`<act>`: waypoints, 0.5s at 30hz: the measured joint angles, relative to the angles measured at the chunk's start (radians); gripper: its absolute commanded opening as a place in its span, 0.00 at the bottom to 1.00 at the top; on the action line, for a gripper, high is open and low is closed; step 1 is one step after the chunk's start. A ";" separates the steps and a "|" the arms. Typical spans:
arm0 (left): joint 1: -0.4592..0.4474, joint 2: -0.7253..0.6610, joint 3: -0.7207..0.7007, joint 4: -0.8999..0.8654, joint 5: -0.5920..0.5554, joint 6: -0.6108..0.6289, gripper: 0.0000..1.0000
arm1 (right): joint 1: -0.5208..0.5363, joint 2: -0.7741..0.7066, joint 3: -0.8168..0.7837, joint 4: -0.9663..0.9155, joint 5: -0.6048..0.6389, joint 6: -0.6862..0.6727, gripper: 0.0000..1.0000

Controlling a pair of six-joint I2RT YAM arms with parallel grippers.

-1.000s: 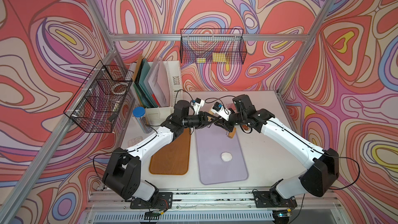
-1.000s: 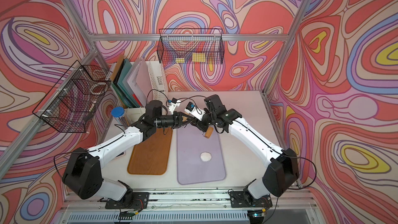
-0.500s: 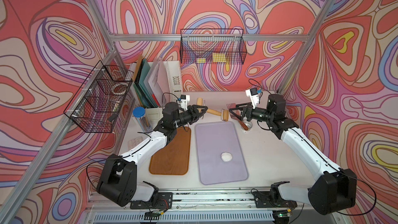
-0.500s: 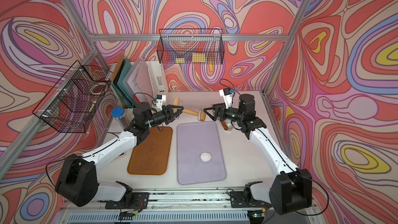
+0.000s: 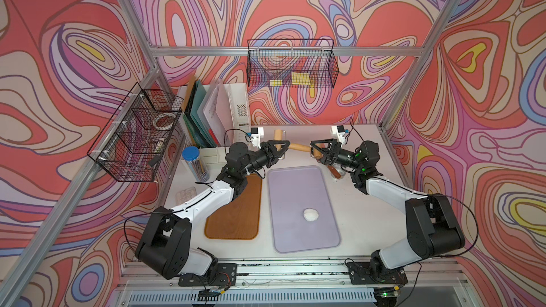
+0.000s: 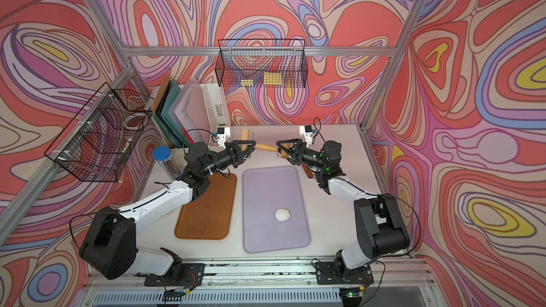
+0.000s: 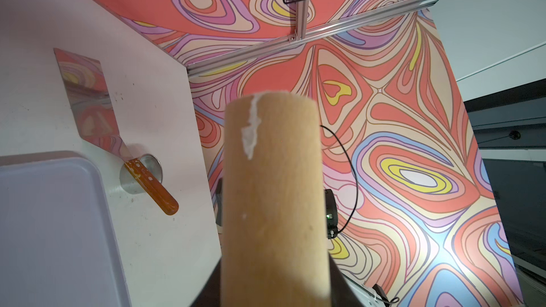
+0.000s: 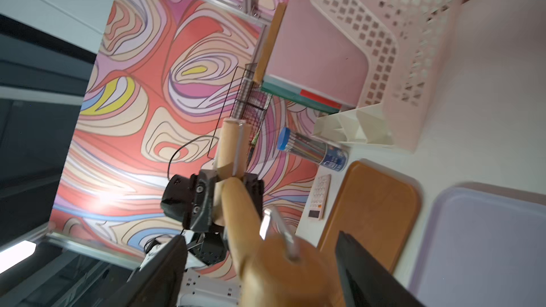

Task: Roll out the dumpling wrappers from the dough
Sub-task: Pick up the rolling pin from the center of the board.

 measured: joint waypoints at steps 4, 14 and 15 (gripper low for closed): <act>-0.009 0.028 0.000 0.046 -0.005 -0.023 0.00 | 0.013 0.000 0.010 0.016 -0.008 0.016 0.80; -0.009 0.041 0.000 0.080 -0.024 -0.040 0.00 | 0.028 -0.005 0.010 -0.056 -0.009 -0.016 0.54; -0.009 0.041 0.000 0.080 -0.025 -0.041 0.00 | 0.028 -0.008 0.010 -0.062 -0.008 -0.018 0.50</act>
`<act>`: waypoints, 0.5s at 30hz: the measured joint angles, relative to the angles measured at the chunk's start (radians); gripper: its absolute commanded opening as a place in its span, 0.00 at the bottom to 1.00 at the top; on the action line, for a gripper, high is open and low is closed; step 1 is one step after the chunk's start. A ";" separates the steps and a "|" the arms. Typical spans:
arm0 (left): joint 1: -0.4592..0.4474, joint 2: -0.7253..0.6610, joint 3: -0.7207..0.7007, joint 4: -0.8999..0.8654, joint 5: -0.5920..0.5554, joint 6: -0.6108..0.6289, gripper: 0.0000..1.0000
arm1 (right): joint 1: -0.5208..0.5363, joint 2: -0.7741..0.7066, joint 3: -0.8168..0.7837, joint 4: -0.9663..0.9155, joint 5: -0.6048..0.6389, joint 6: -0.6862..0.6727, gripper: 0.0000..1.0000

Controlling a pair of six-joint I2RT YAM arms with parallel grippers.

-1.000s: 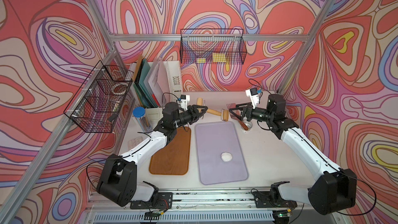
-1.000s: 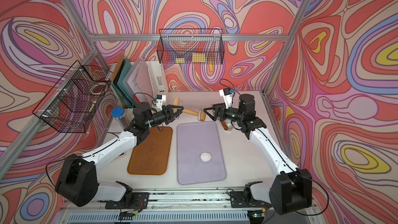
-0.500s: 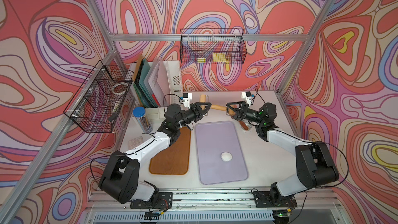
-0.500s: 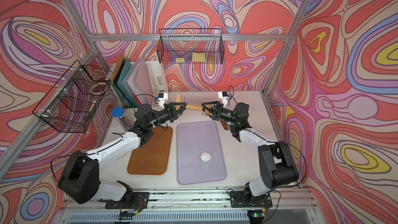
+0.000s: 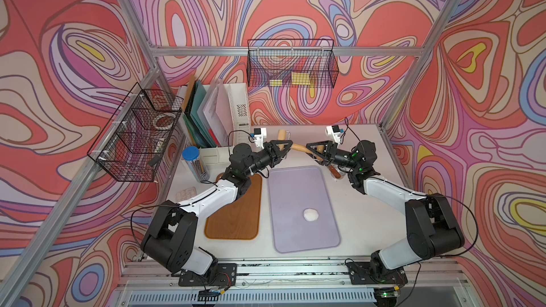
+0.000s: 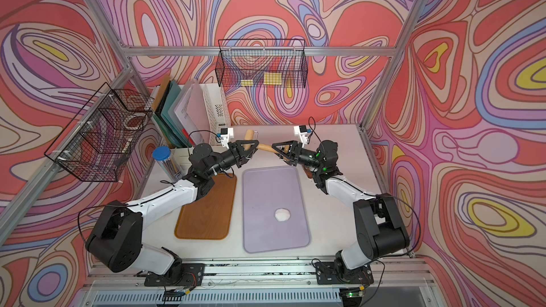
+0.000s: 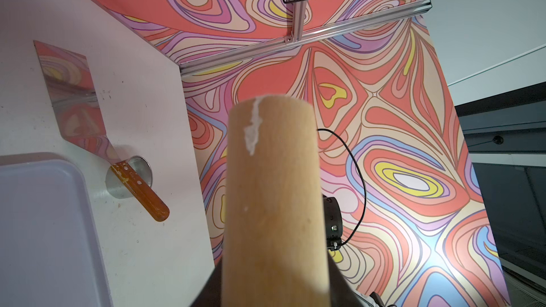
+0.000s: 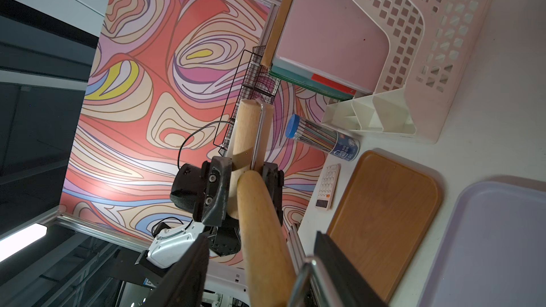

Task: Roll out the dumpling wrappers from the dough
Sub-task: Pick up the rolling pin from the center of the board.

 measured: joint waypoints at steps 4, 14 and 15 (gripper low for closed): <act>0.000 0.000 -0.001 0.010 -0.001 -0.004 0.00 | 0.000 -0.019 0.000 -0.001 0.010 -0.003 0.32; 0.027 -0.023 -0.109 0.016 0.016 0.057 0.58 | -0.001 -0.089 0.015 -0.298 -0.026 -0.115 0.00; 0.034 -0.034 -0.120 -0.021 0.019 0.080 0.61 | -0.009 -0.120 0.020 -0.391 -0.023 -0.174 0.00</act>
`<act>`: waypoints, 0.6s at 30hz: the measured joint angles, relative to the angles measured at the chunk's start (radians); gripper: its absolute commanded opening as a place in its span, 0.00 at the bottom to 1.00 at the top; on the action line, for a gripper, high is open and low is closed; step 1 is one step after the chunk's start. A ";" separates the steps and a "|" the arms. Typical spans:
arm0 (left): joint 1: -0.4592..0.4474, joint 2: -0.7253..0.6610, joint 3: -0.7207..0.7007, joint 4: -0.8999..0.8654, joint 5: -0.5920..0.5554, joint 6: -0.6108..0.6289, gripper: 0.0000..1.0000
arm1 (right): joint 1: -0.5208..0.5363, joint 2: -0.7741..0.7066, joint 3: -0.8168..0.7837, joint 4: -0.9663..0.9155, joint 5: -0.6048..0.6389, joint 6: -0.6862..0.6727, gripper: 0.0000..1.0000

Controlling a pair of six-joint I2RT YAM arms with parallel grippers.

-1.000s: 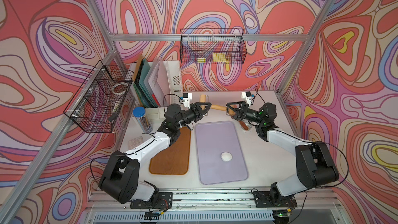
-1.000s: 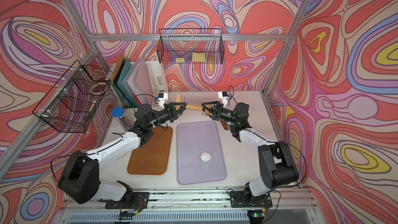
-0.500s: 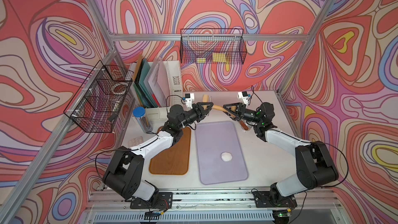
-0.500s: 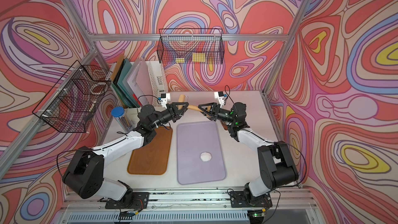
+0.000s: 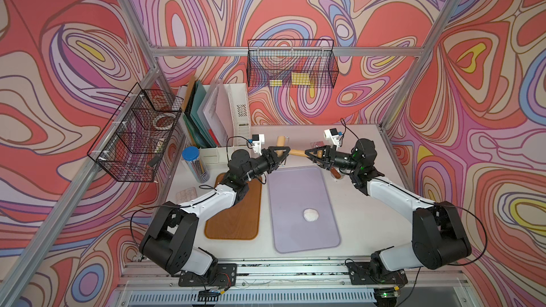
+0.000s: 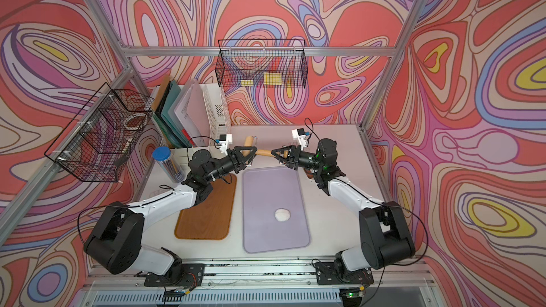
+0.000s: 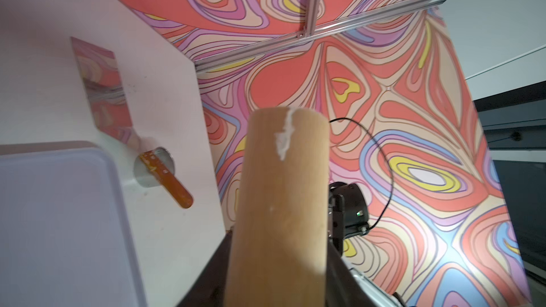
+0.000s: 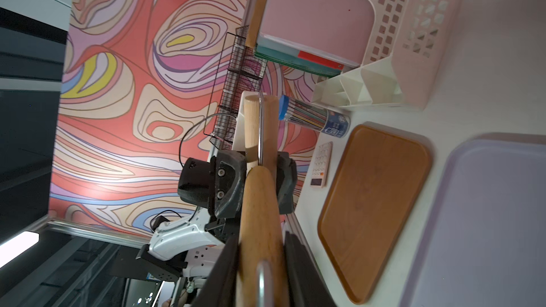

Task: Roll out the dumpling wrappers from the dough
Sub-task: Pick up the rolling pin from the center of the board, then move the work surface to the center of the board.

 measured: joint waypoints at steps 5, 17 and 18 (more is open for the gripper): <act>0.001 -0.153 0.015 -0.472 -0.089 0.315 0.69 | -0.041 -0.151 0.179 -0.699 0.139 -0.403 0.00; -0.299 -0.016 0.079 -1.242 -0.570 0.655 0.47 | -0.044 -0.230 0.327 -1.407 0.479 -0.780 0.00; -0.299 0.010 0.086 -1.264 -0.593 0.656 0.46 | -0.043 -0.229 0.327 -1.423 0.486 -0.789 0.00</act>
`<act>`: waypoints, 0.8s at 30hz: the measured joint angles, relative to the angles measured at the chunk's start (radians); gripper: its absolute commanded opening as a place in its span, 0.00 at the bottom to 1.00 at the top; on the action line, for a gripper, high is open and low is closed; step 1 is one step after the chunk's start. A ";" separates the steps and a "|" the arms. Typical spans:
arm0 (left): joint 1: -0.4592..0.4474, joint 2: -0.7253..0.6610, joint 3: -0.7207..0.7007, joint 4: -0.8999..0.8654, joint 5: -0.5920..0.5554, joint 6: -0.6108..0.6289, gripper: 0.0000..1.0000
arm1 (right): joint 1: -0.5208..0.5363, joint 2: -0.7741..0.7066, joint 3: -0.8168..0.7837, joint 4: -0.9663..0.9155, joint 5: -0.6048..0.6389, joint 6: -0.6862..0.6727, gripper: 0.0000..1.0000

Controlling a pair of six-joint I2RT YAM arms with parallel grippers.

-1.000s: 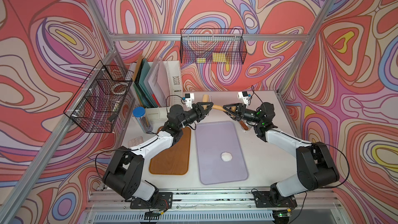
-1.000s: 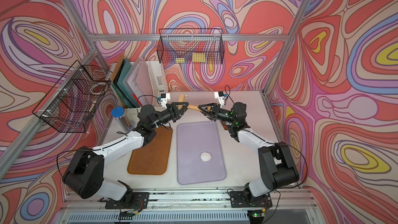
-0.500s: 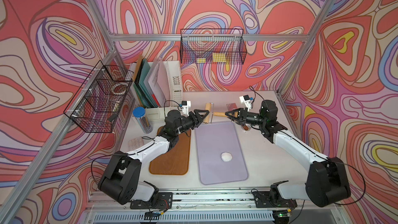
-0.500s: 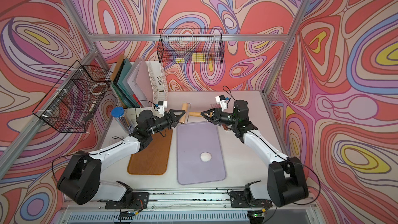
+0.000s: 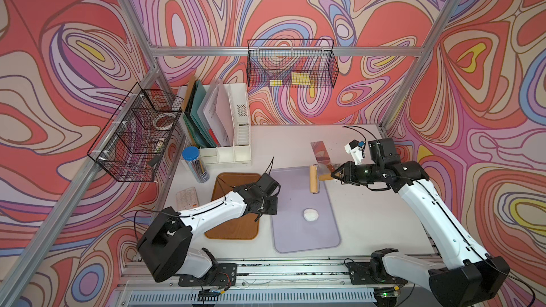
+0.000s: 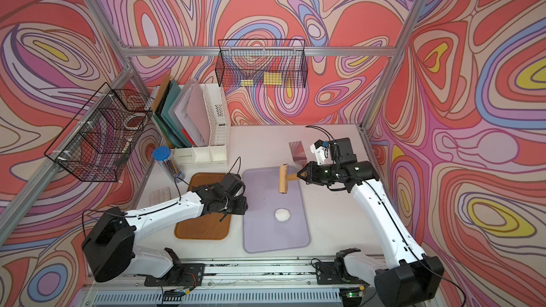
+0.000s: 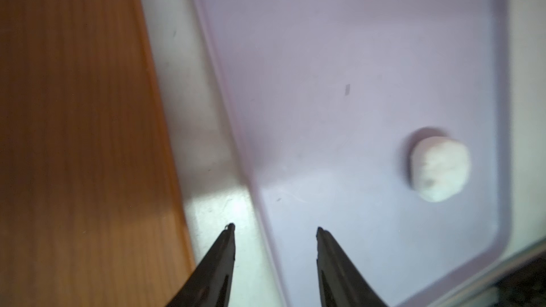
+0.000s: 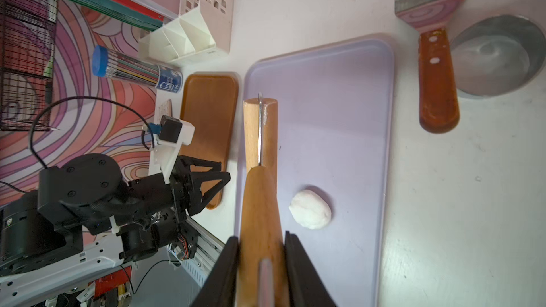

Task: Roll out the dumpling wrappers from the dough
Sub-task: Move the work surface to the center of the board.

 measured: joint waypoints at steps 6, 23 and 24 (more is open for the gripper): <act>0.000 0.111 0.091 -0.018 -0.074 -0.008 0.39 | 0.004 0.003 0.000 -0.055 0.018 -0.033 0.00; 0.023 0.322 0.202 0.060 -0.137 -0.061 0.00 | 0.117 0.121 0.068 -0.181 0.104 -0.009 0.00; 0.027 0.322 0.202 0.065 -0.137 -0.063 0.00 | 0.128 0.142 0.077 -0.192 0.122 -0.005 0.00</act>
